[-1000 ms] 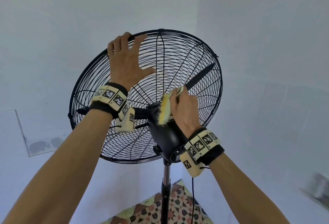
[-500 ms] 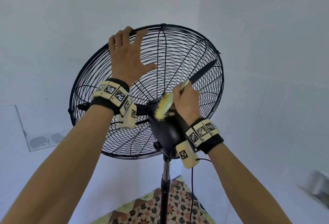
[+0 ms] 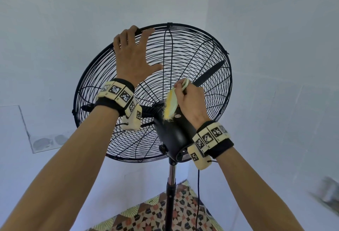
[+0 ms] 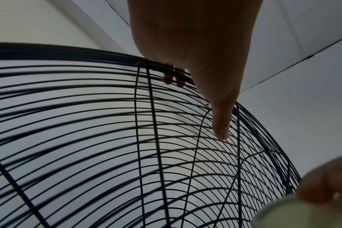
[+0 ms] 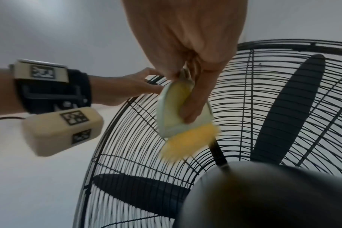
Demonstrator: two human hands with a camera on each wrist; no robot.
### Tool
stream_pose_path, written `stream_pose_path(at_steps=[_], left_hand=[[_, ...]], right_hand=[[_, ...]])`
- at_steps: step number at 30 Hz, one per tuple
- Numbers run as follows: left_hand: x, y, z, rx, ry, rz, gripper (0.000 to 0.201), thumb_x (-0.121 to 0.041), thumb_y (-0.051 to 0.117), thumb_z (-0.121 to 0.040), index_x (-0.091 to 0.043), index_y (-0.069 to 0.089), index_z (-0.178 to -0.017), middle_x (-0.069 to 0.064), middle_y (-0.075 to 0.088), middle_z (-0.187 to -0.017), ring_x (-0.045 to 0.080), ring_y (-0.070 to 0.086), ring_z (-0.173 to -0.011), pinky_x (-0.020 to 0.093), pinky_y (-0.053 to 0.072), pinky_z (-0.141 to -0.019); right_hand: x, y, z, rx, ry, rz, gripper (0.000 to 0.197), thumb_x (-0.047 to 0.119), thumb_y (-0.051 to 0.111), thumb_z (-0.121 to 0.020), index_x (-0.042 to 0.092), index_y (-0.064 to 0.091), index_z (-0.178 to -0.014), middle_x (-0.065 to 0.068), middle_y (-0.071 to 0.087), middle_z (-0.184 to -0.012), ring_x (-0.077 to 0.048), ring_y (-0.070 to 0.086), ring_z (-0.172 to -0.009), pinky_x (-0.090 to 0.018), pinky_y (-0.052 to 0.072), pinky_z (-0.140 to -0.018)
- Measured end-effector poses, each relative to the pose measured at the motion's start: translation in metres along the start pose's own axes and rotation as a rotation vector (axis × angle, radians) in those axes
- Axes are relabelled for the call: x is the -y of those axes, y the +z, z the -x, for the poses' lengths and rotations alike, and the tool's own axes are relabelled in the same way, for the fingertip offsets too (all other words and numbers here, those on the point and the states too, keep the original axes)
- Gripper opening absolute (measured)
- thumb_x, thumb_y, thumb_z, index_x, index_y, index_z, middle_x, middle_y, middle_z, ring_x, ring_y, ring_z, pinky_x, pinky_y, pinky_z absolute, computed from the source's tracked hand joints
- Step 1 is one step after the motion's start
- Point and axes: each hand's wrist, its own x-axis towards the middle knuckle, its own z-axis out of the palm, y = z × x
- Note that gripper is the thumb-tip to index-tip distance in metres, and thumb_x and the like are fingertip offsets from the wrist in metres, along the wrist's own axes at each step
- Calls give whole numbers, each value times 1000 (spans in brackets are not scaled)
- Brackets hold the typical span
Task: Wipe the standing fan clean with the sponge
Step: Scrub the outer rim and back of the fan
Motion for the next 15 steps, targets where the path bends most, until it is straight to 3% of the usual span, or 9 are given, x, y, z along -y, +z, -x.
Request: stream_pose_path(at_steps=[2, 4, 7, 10, 12, 15], left_hand=[[1, 1, 0, -3, -2, 2, 102, -79, 73, -68, -32, 38, -152, 15, 43, -150, 39, 40, -139, 56, 28, -117], [0, 1, 1, 1, 0, 2, 102, -80, 73, -69, -32, 38, -152, 15, 42, -151, 39, 40, -139, 56, 27, -118], [-1, -1, 1, 8, 0, 3, 102, -79, 72, -69, -32, 38, -153, 15, 41, -151, 39, 39, -139, 56, 27, -118], [0, -1, 1, 13, -5, 2, 102, -79, 72, -69, -32, 38, -153, 15, 41, -152, 39, 39, -140, 56, 26, -118], [1, -1, 1, 16, -10, 1, 103, -79, 72, -69, -32, 38, -153, 15, 41, -152, 39, 39, -140, 57, 26, -118], [-1, 0, 0, 20, -12, -1, 103, -79, 73, -68, -31, 39, -153, 15, 41, -152, 39, 39, -140, 57, 26, -118]], right_hand=[[3, -3, 11, -111, -139, -68, 18, 16, 53, -106, 8, 69, -103, -7, 62, -61, -8, 46, -43, -18, 33, -42], [-2, -3, 22, -174, -206, -80, 17, 18, 57, -105, 12, 71, -112, -3, 66, -65, -13, 55, -48, -26, 42, -44], [-16, 0, 38, -125, -242, 31, 25, 20, 60, -104, 16, 69, -127, -4, 74, -81, -16, 65, -58, -29, 52, -48], [-25, -1, 51, -54, -97, 137, 24, 24, 61, -103, 20, 58, -126, -14, 77, -97, -22, 69, -65, -38, 58, -54], [-29, 0, 52, -45, -27, 205, 33, 28, 60, -103, 20, 52, -134, -14, 76, -90, -23, 66, -64, -40, 56, -58], [-34, 6, 45, -72, -34, 208, 41, 28, 55, -105, 16, 54, -144, -14, 76, -90, -26, 66, -63, -30, 52, -68]])
